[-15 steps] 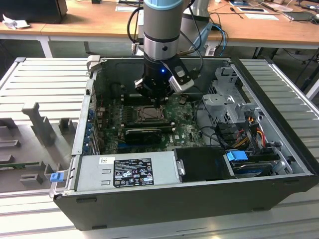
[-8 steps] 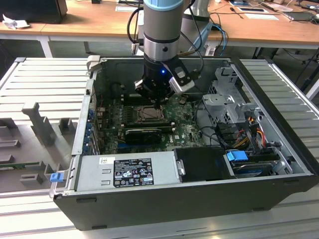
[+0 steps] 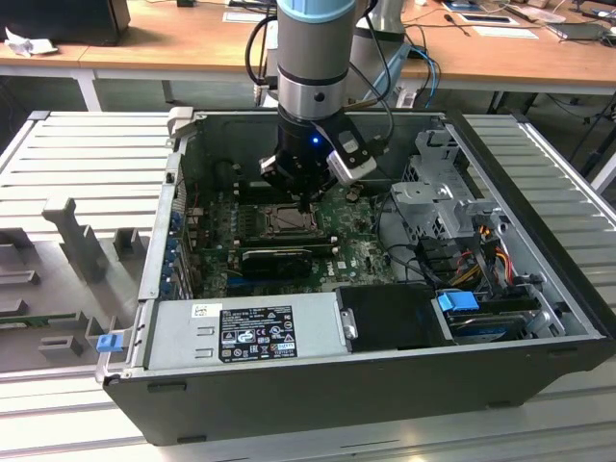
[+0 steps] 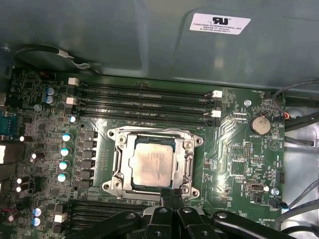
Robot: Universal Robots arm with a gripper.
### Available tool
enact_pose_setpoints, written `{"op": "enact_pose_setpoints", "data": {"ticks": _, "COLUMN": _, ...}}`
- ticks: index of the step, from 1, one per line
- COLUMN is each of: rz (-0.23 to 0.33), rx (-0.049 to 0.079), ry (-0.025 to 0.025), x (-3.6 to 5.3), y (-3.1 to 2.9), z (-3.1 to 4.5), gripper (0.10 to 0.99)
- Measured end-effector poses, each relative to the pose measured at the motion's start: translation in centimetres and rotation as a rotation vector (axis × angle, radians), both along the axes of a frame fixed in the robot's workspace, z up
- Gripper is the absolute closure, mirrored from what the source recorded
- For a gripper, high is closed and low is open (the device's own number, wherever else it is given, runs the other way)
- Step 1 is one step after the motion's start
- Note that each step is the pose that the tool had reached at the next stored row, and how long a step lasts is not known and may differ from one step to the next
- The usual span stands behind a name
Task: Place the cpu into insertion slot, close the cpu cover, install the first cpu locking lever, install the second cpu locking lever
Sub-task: 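Install the second cpu locking lever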
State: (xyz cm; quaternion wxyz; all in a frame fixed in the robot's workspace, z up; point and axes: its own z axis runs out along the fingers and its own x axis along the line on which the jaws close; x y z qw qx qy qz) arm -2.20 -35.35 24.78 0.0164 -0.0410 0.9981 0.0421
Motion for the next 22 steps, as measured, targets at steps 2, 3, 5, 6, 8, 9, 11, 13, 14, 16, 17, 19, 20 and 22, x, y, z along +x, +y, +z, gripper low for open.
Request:
{"op": "enact_pose_setpoints", "data": {"ticks": 2, "rz": 0.0, "rx": 0.0, "ry": 0.0, "x": 0.0, "y": -0.12, "z": 0.0, "gripper": 0.98}}
{"op": "enact_pose_setpoints", "data": {"ticks": 3, "rz": 0.0, "rx": 0.0, "ry": 0.0, "x": 0.0, "y": -0.19, "z": 0.0, "gripper": 0.98}}
{"op": "enact_pose_setpoints", "data": {"ticks": 5, "rz": 0.0, "rx": 0.0, "ry": 0.0, "x": 0.0, "y": -0.27, "z": 0.0, "gripper": 0.98}}
{"op": "enact_pose_setpoints", "data": {"ticks": 6, "rz": 0.0, "rx": 0.0, "ry": 0.0, "x": 0.0, "y": -0.33, "z": 0.0, "gripper": 0.98}}
{"op": "enact_pose_setpoints", "data": {"ticks": 8, "rz": 0.0, "rx": 0.0, "ry": -0.0001, "x": 0.0, "y": -0.46, "z": 0.0, "gripper": 0.98}}
{"op": "enact_pose_setpoints", "data": {"ticks": 9, "rz": 0.0, "rx": 0.0, "ry": 0.0, "x": 0.0, "y": -0.54, "z": 0.0, "gripper": 0.98}}
{"op": "enact_pose_setpoints", "data": {"ticks": 11, "rz": 0.0, "rx": 0.0, "ry": 0.0, "x": 0.0, "y": -0.66, "z": 0.0, "gripper": 0.98}}
{"op": "enact_pose_setpoints", "data": {"ticks": 13, "rz": 0.0, "rx": 0.0, "ry": 0.0, "x": 0.0, "y": -0.79, "z": 0.0, "gripper": 0.98}}
{"op": "enact_pose_setpoints", "data": {"ticks": 14, "rz": 0.0, "rx": 0.0, "ry": -0.0001, "x": 0.0, "y": -0.9, "z": -0.01, "gripper": 0.98}}
{"op": "enact_pose_setpoints", "data": {"ticks": 16, "rz": 0.0, "rx": 0.0, "ry": -0.0001, "x": 0.0, "y": -1.01, "z": -0.02, "gripper": 0.98}}
{"op": "enact_pose_setpoints", "data": {"ticks": 17, "rz": 0.0, "rx": 0.0, "ry": 0.0, "x": -0.01, "y": -1.09, "z": -0.02, "gripper": 0.98}}
{"op": "enact_pose_setpoints", "data": {"ticks": 19, "rz": 0.0, "rx": 0.0, "ry": -0.0001, "x": -0.03, "y": -1.14, "z": -0.03, "gripper": 0.98}}
{"op": "enact_pose_setpoints", "data": {"ticks": 20, "rz": 0.0, "rx": 0.0, "ry": 0.0, "x": -0.09, "y": -1.18, "z": -0.03, "gripper": 0.98}}
{"op": "enact_pose_setpoints", "data": {"ticks": 22, "rz": 0.0, "rx": 0.0, "ry": -0.0001, "x": -0.34, "y": -1.25, "z": -0.05, "gripper": 0.98}}
